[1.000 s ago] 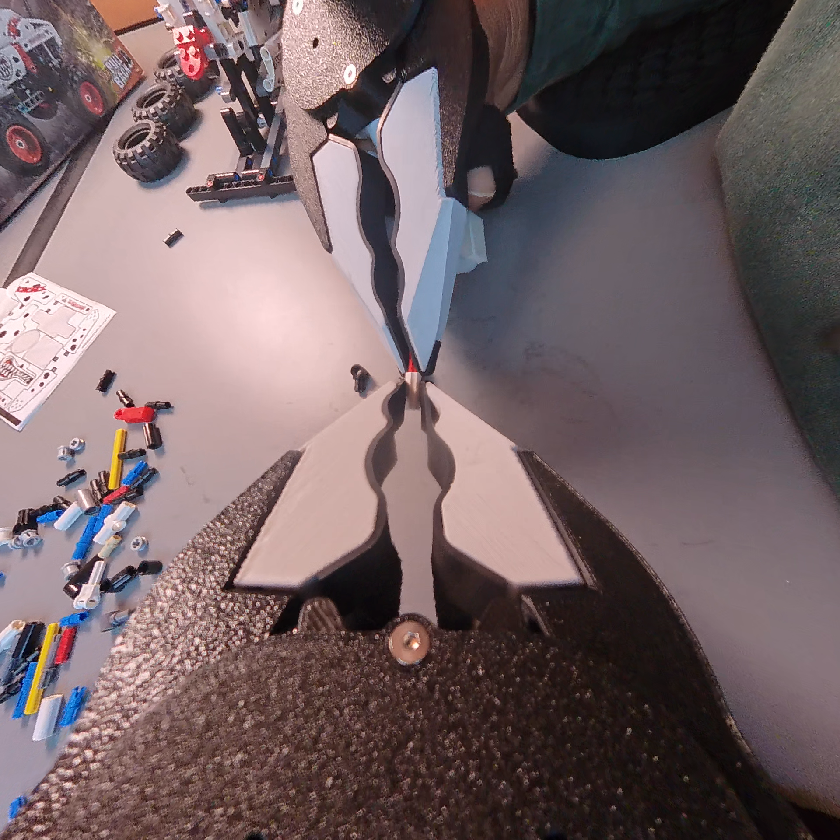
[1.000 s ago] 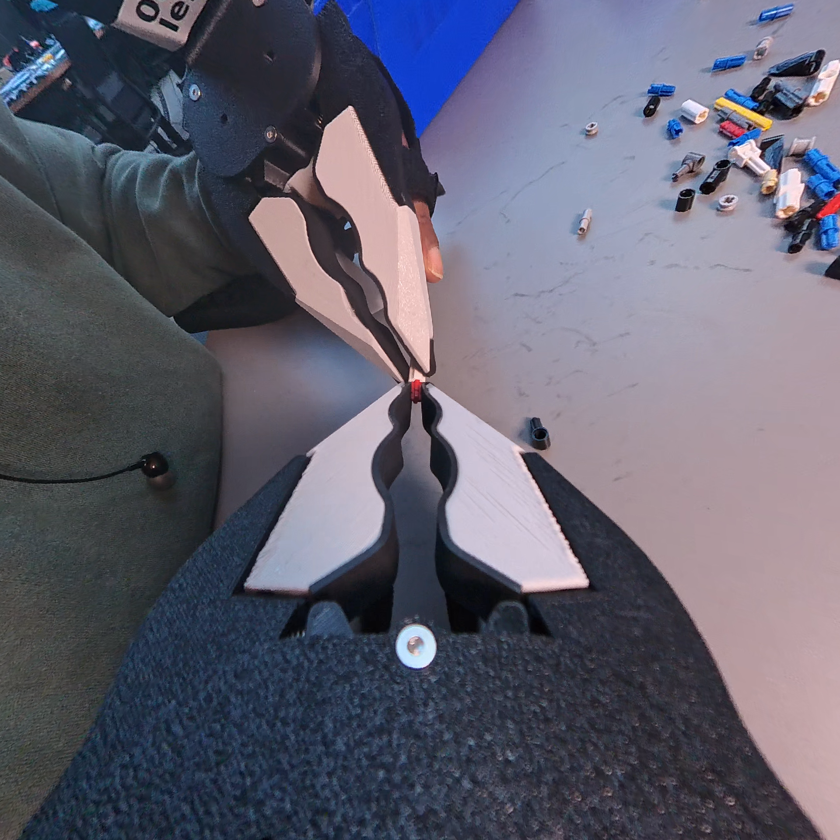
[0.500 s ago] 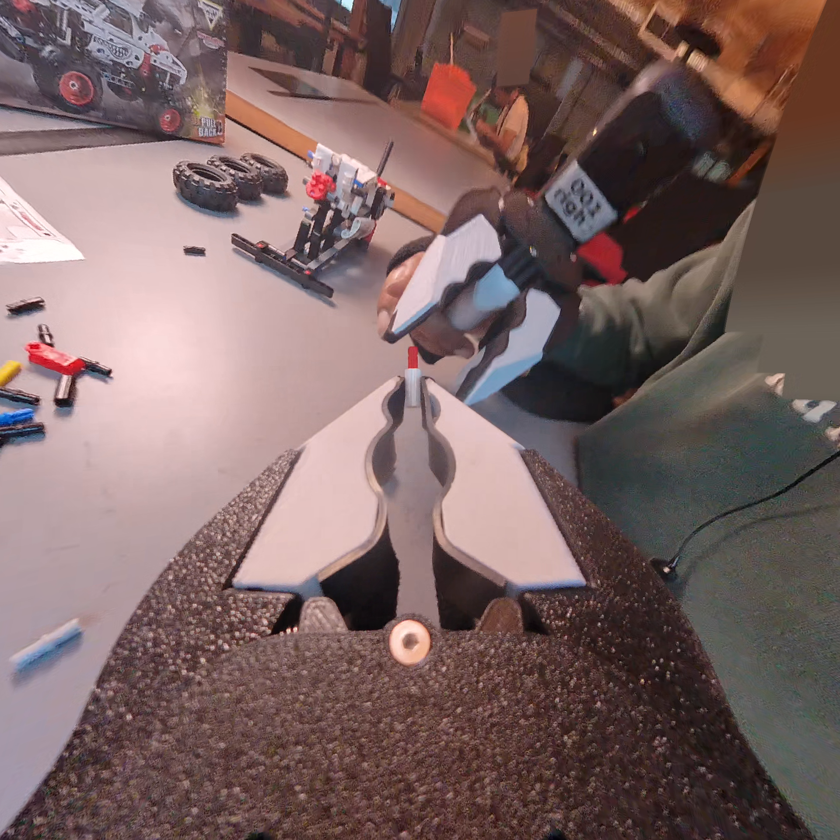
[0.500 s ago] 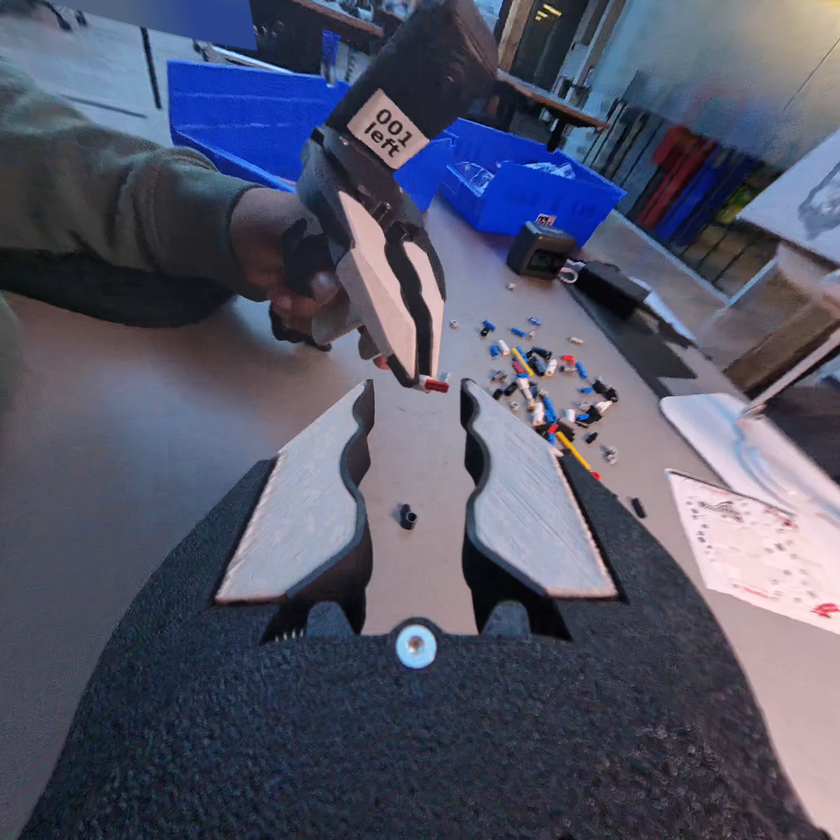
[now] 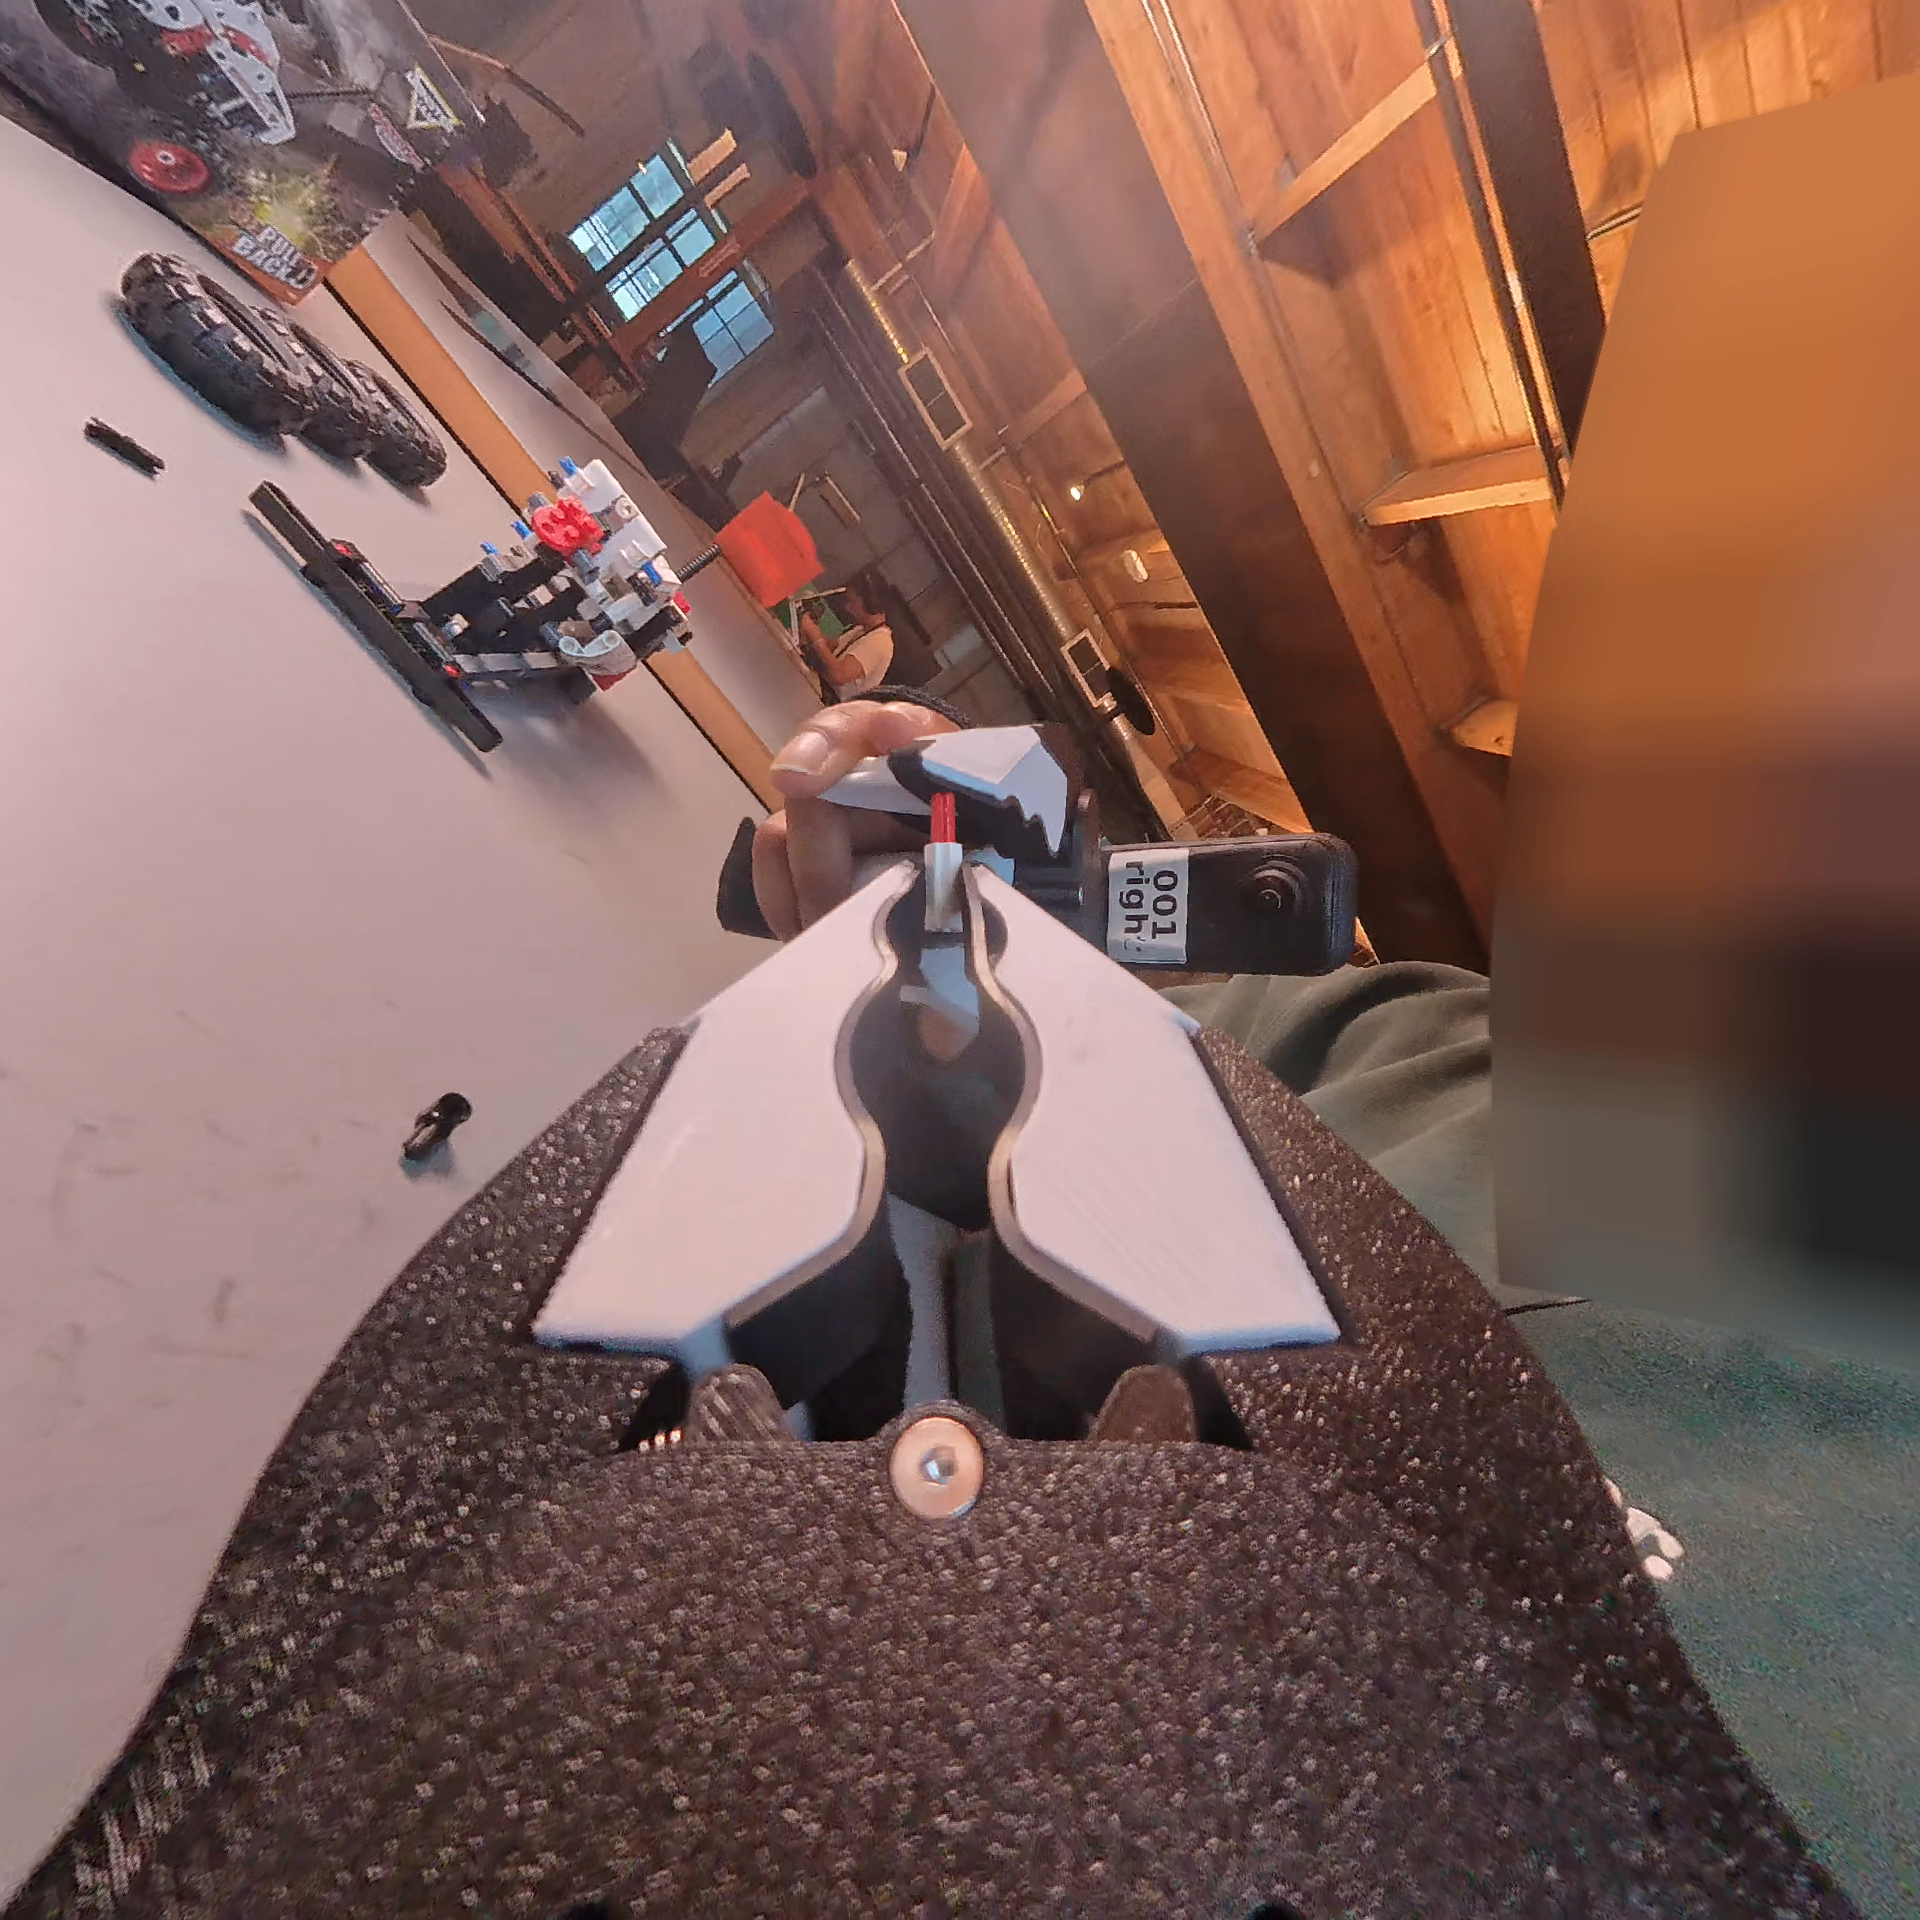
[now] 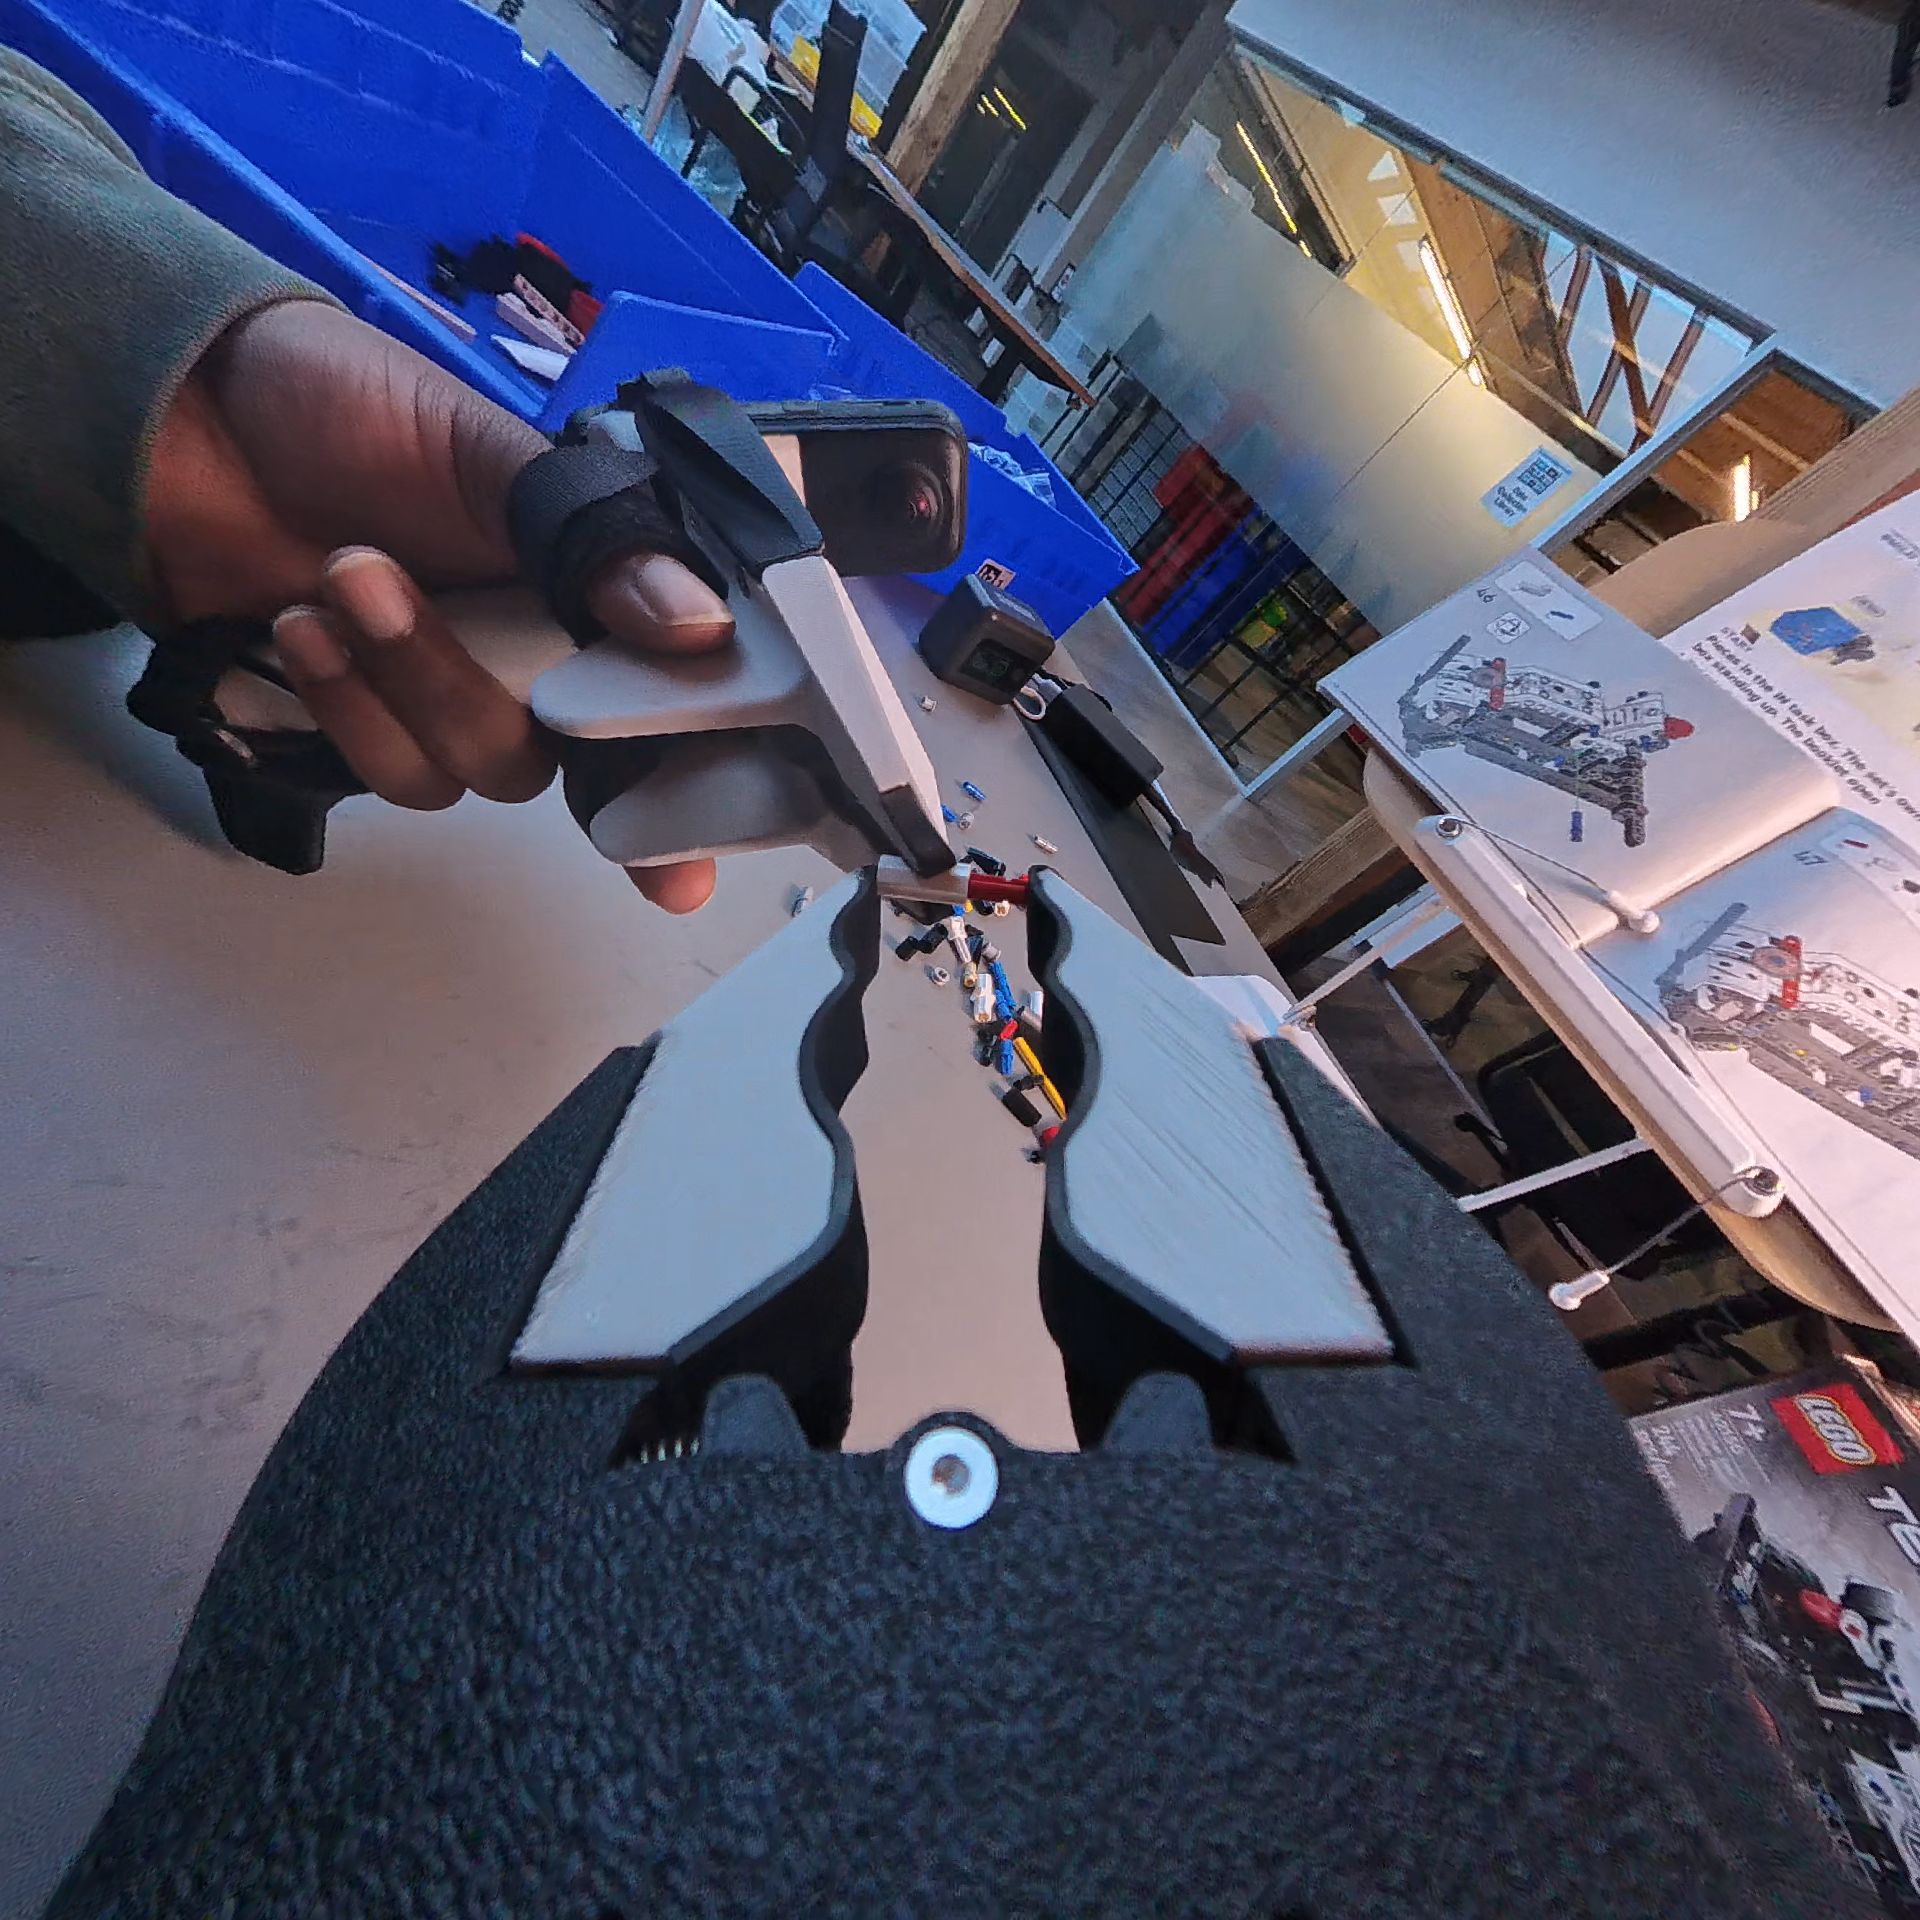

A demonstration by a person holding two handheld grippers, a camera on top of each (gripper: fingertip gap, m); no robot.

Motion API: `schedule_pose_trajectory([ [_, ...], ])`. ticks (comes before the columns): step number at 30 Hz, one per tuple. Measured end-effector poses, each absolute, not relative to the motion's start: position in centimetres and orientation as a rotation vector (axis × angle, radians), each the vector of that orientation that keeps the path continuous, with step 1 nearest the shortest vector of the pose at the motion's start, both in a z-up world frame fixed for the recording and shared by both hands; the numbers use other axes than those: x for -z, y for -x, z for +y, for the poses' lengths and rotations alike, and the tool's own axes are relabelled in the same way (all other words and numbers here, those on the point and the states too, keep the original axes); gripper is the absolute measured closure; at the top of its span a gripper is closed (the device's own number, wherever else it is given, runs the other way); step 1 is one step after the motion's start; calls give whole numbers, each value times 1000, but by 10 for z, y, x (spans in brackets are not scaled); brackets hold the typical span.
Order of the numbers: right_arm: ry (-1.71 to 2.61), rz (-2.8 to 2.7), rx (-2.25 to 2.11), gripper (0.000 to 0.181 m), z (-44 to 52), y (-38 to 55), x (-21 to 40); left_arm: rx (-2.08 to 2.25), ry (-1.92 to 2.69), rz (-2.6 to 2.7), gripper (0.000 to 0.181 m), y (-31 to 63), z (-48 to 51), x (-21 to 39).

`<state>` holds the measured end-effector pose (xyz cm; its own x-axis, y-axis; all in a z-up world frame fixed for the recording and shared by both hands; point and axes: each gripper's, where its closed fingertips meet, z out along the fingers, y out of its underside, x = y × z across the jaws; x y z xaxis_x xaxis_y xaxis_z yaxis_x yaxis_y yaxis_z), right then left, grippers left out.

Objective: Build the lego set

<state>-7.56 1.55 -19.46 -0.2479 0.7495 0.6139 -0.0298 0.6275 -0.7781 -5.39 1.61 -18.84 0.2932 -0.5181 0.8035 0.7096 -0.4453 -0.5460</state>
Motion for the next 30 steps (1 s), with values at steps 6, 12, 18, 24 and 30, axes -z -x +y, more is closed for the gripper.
schedule_pose_trajectory([
  [6, 623, -1688, -861, 158, 14, 75, 197, 1446, 1447, -226, 175, 54, 17, 189],
  [12, 619, -1703, -845, 158, 14, 76, 200, 1451, 1451, -238, 175, 55, 16, 191],
  [18, 769, -1910, -878, 137, 29, 73, 229, 988, 1742, -7, 174, 67, 18, 211],
  [24, 1007, -2211, -965, 159, 43, 46, 287, 391, 2181, 488, 175, 73, -1, 278],
  [30, 1065, -2259, -875, 162, 47, 52, 308, 259, 2299, 700, 175, 64, -7, 316],
])
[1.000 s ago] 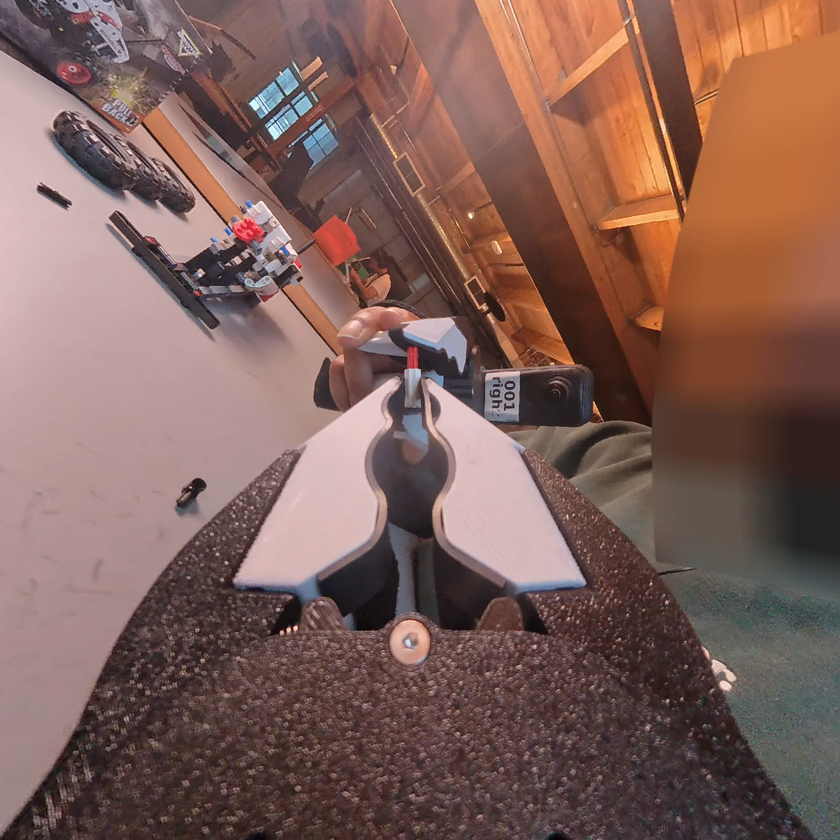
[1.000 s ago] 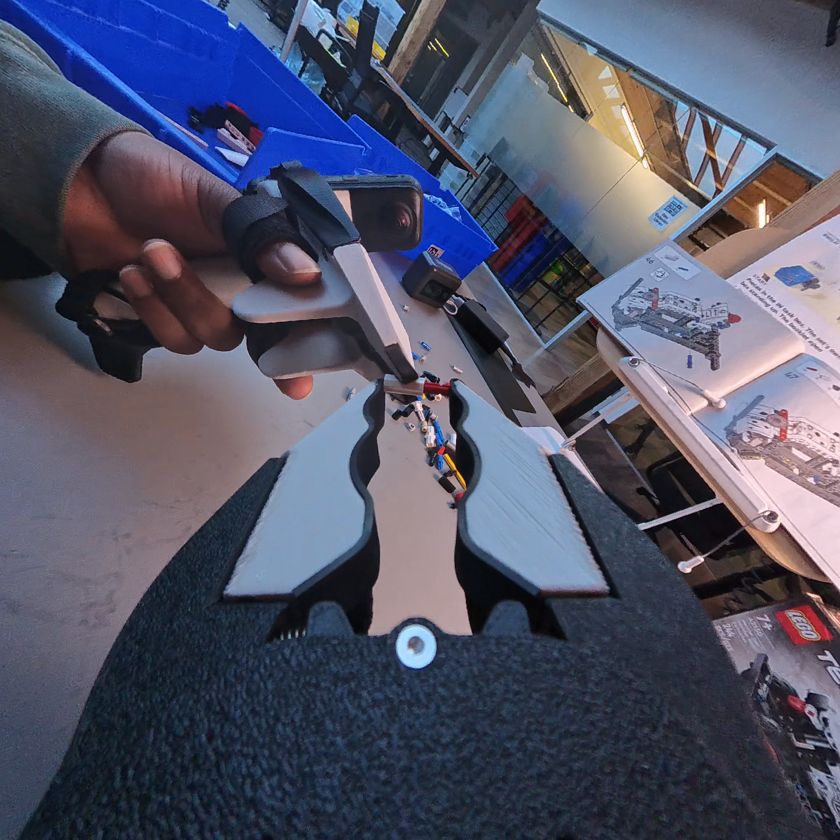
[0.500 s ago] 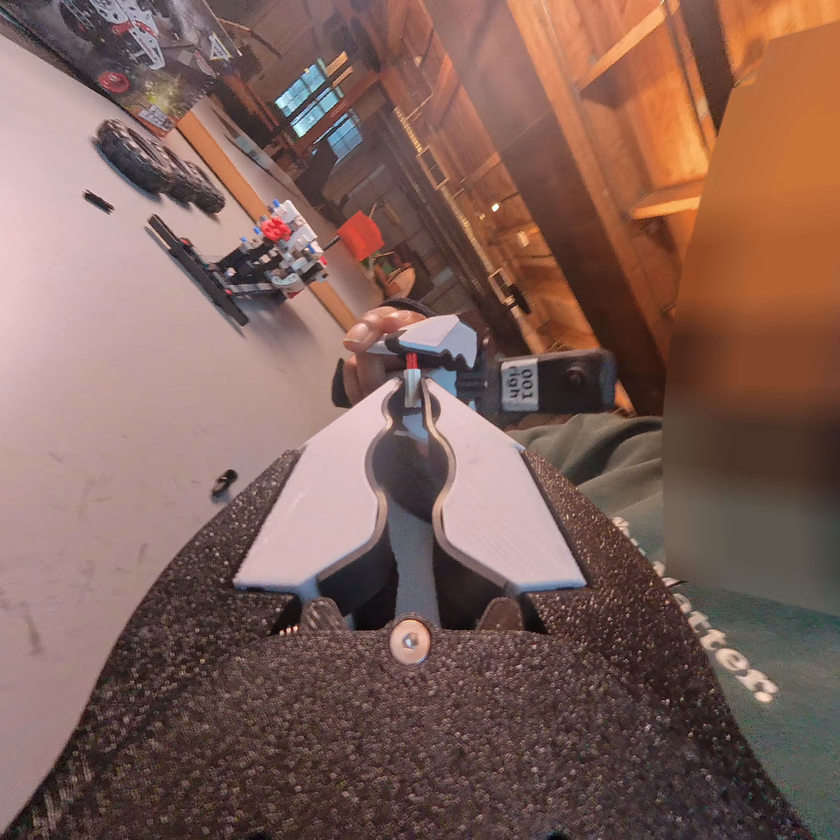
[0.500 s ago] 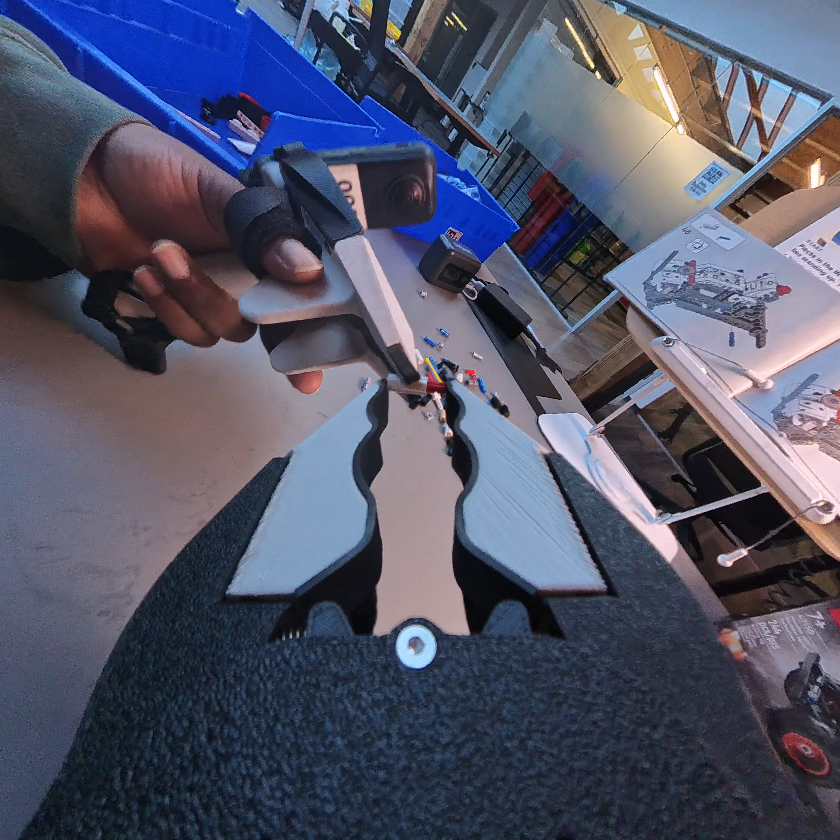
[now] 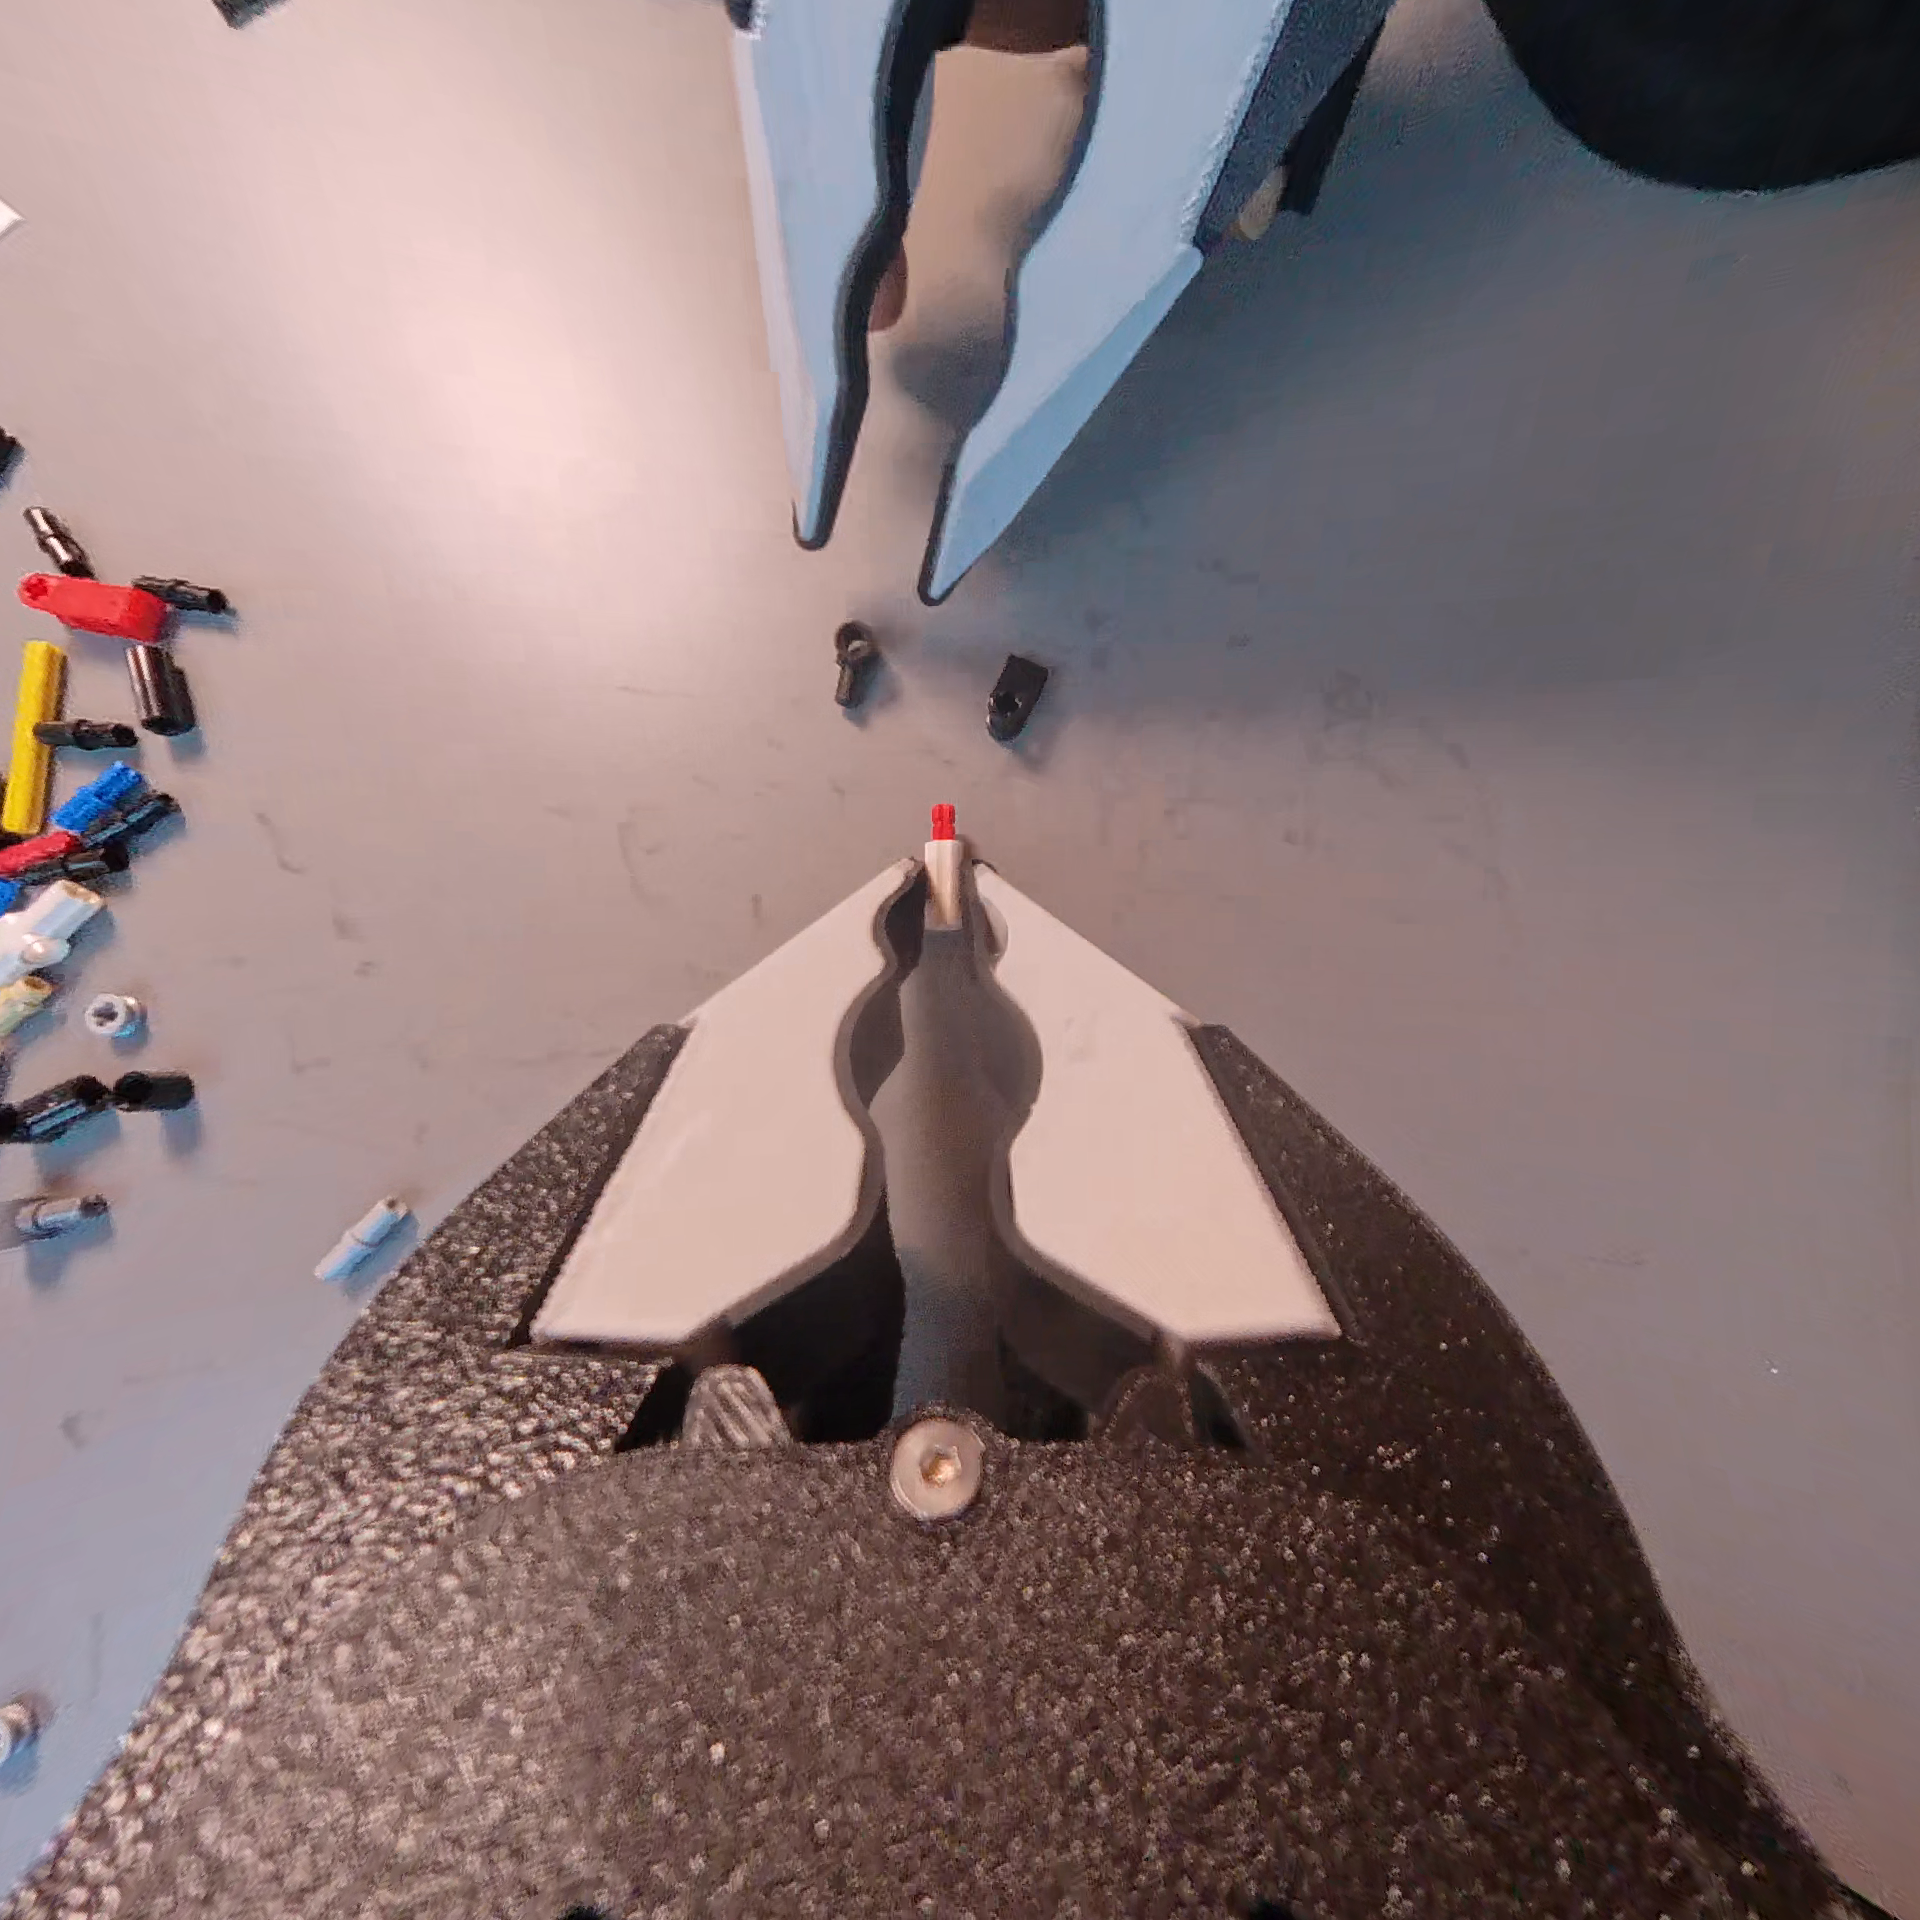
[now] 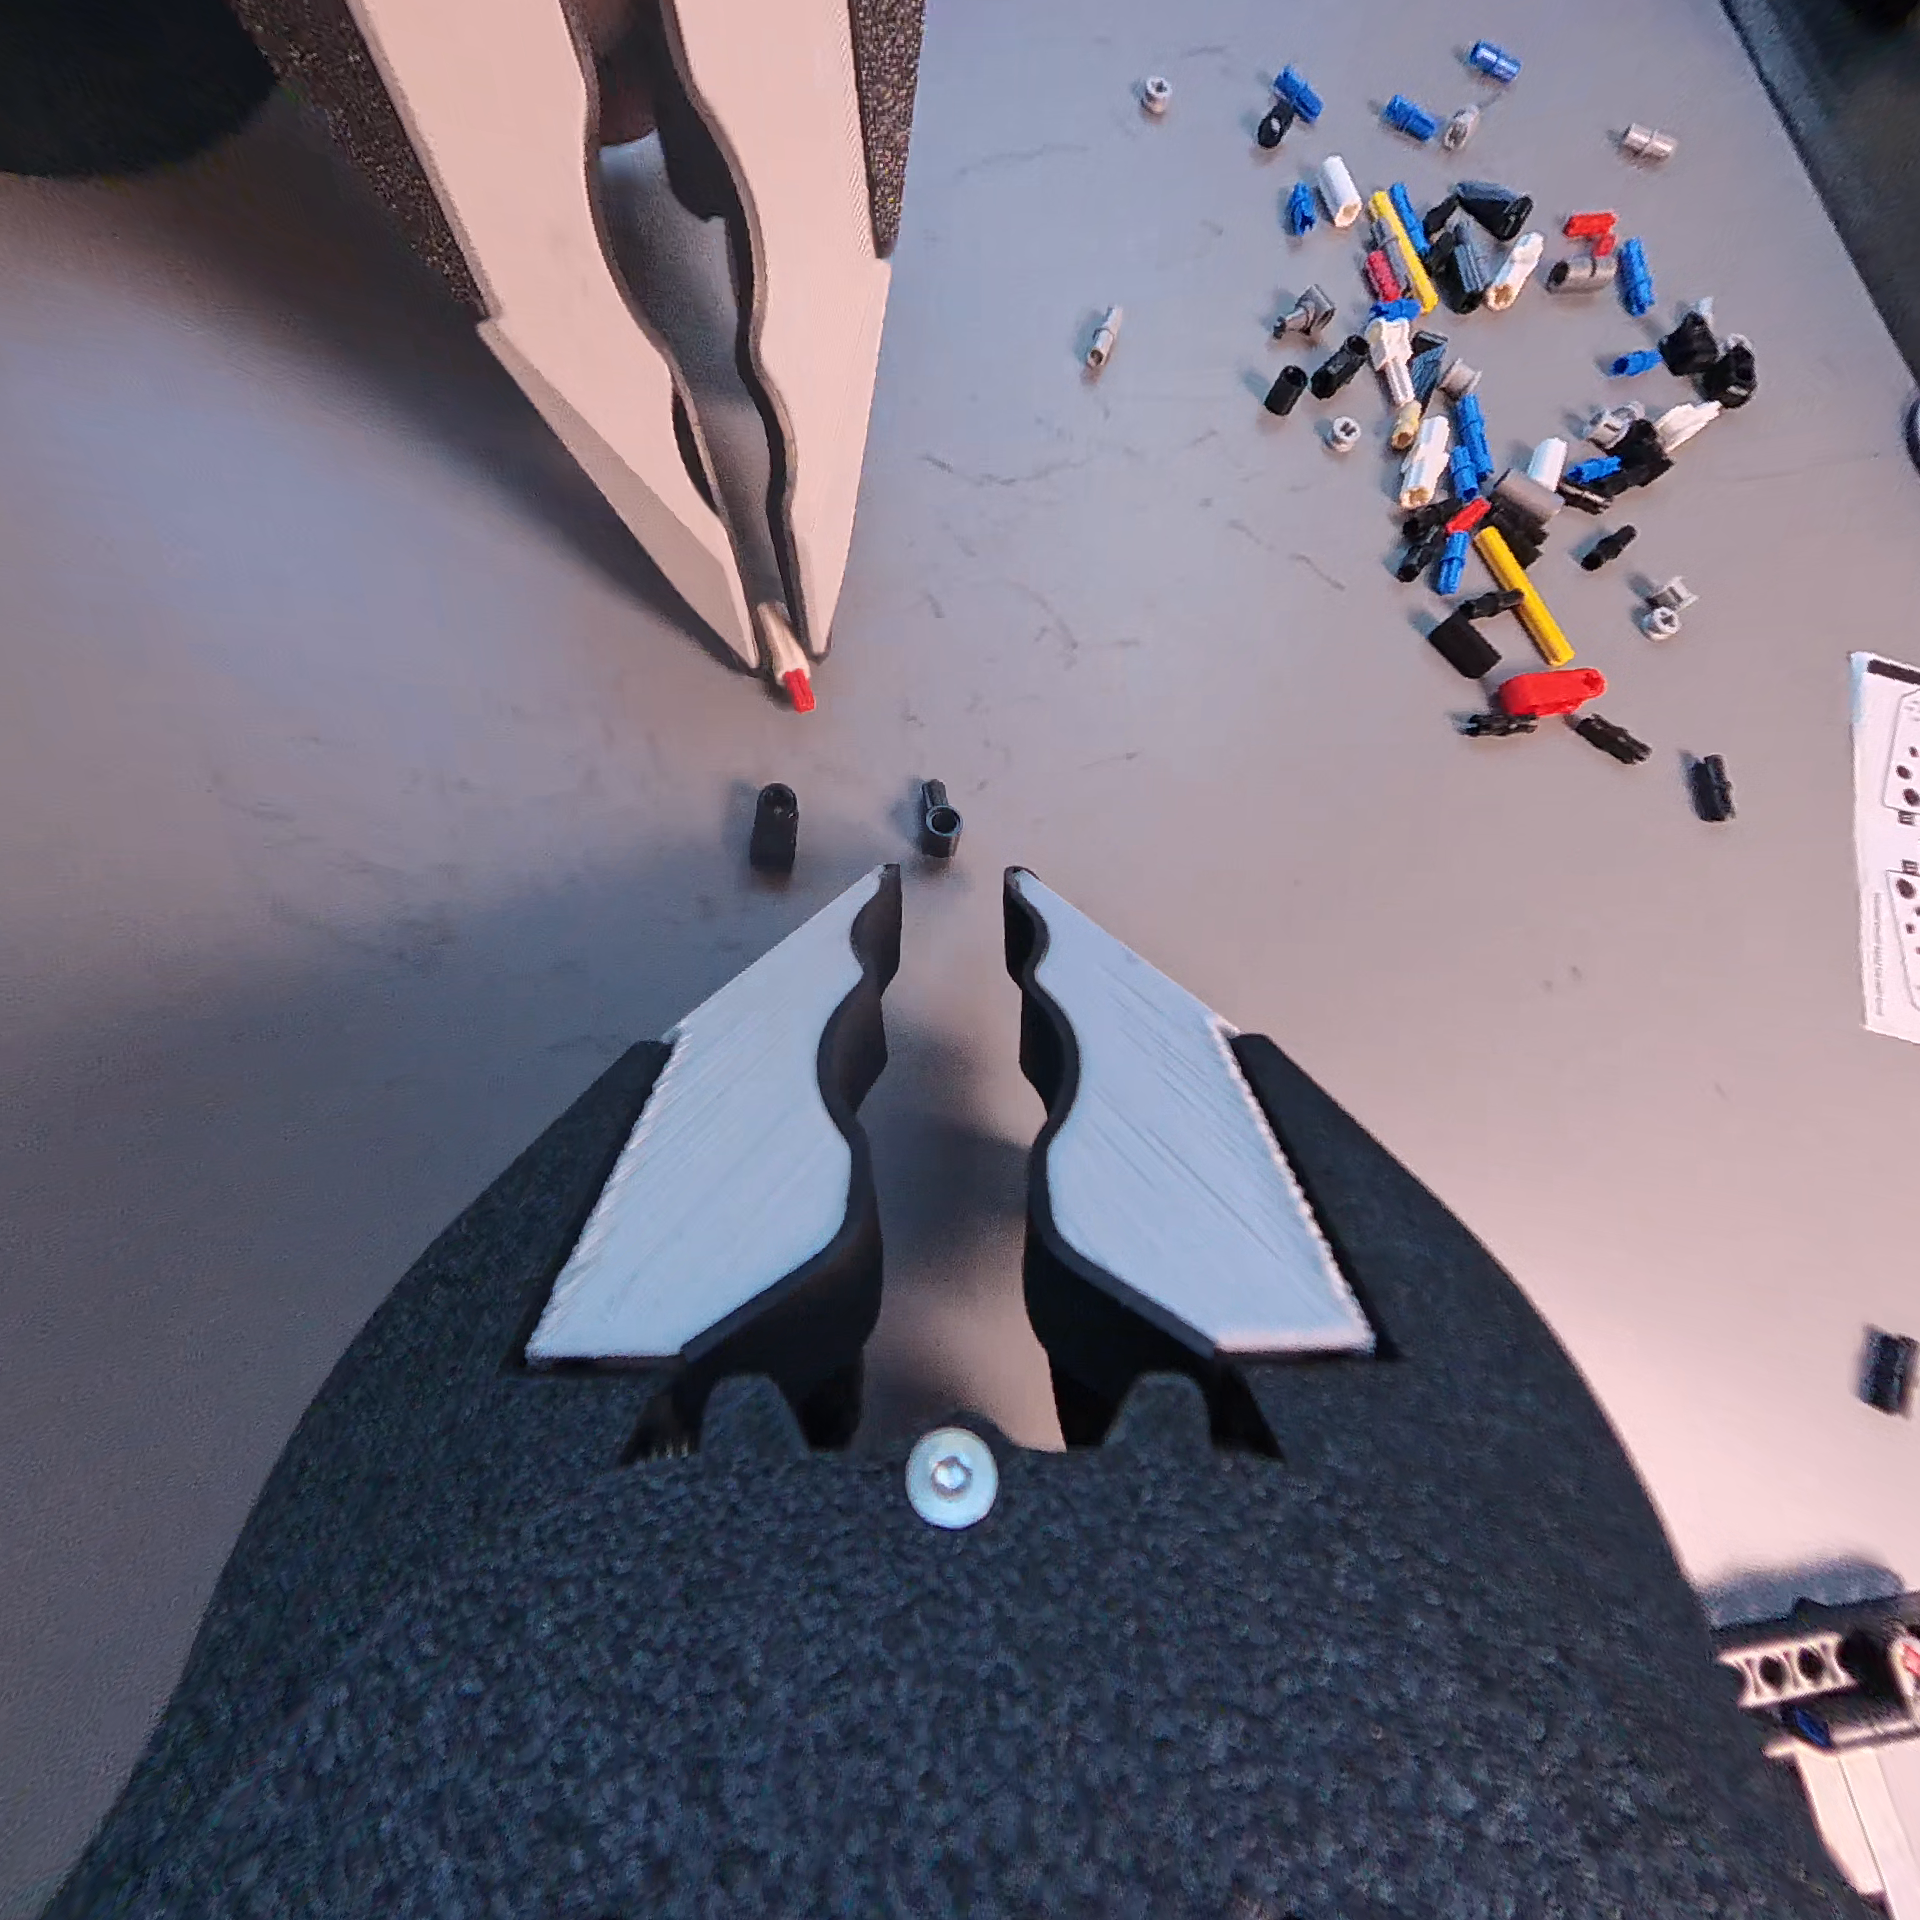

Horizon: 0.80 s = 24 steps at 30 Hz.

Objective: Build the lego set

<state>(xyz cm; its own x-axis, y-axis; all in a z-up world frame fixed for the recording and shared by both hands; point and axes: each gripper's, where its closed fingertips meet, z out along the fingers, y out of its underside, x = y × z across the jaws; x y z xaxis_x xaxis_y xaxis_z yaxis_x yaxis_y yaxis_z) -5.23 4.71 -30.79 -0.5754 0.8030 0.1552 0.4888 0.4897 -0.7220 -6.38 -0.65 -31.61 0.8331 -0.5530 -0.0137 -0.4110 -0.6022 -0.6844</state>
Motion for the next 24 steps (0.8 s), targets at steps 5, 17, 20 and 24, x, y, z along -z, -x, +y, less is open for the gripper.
schedule_pose_trajectory([
  [5, 1074, -2333, -909, 162, 36, 48, 310, 246, 2297, 728, 175, 61, -7, 318],
  [17, 1063, -2449, -875, 172, 13, 38, 316, 268, 2301, 708, 168, 65, -9, 318],
  [20, 1052, -2451, -861, 173, 12, 37, 316, 280, 2310, 701, 166, 67, -11, 318],
  [24, 1023, -2492, -874, 174, 2, 28, 316, 288, 2319, 703, 167, 69, -14, 318],
])
